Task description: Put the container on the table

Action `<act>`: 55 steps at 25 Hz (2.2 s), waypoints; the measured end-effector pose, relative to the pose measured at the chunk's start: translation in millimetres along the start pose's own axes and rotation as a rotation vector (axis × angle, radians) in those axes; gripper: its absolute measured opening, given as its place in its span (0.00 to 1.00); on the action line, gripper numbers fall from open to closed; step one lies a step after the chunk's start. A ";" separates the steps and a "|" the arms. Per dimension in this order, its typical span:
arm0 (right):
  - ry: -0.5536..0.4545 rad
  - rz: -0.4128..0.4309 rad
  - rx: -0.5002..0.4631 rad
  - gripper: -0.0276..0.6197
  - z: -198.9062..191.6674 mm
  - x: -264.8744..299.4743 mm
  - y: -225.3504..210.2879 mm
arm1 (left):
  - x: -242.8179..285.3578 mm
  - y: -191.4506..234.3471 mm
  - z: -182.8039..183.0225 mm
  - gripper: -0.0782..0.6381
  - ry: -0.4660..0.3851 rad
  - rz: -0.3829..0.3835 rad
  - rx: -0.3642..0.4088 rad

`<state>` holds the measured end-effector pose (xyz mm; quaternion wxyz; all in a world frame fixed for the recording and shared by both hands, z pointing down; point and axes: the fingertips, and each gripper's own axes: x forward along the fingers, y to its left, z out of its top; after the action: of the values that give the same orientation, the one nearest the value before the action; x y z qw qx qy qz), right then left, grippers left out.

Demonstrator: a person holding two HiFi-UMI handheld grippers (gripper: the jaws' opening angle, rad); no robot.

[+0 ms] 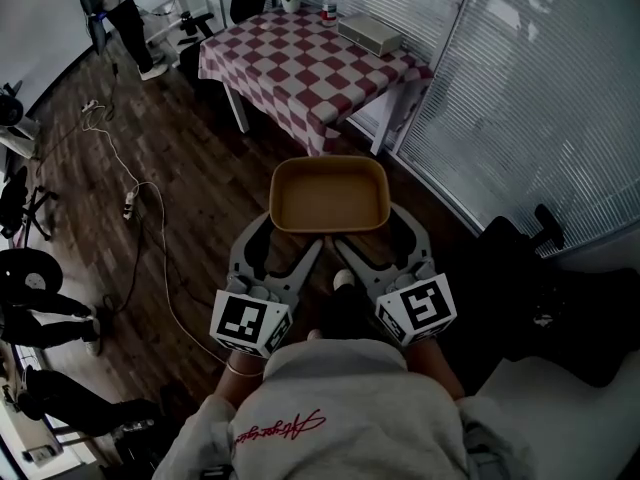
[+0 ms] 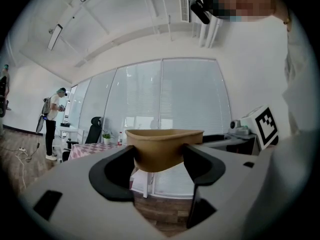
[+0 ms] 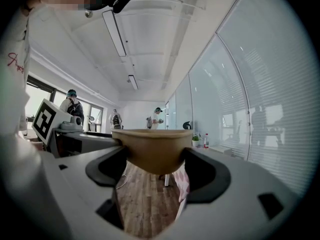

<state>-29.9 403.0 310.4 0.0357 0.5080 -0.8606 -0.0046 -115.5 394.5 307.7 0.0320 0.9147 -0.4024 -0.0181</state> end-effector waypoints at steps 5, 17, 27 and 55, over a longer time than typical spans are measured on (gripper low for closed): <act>-0.001 0.019 0.007 0.60 0.0 20.6 -18.0 | 22.0 12.9 0.3 0.55 0.010 0.014 0.022; -0.002 0.037 0.009 0.60 2.8 65.1 -57.7 | 73.2 40.8 4.4 0.55 0.011 0.031 0.020; -0.002 0.034 0.026 0.60 2.0 93.7 -88.4 | 110.5 58.6 7.3 0.55 0.013 0.034 0.026; -0.024 0.124 -0.010 0.60 24.1 174.3 -177.9 | 216.3 100.4 27.9 0.55 -0.011 0.112 0.048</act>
<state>40.1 163.8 288.4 0.0279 0.4535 -0.8908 -0.0128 -44.9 166.1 285.6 0.0089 0.8912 -0.4534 -0.0116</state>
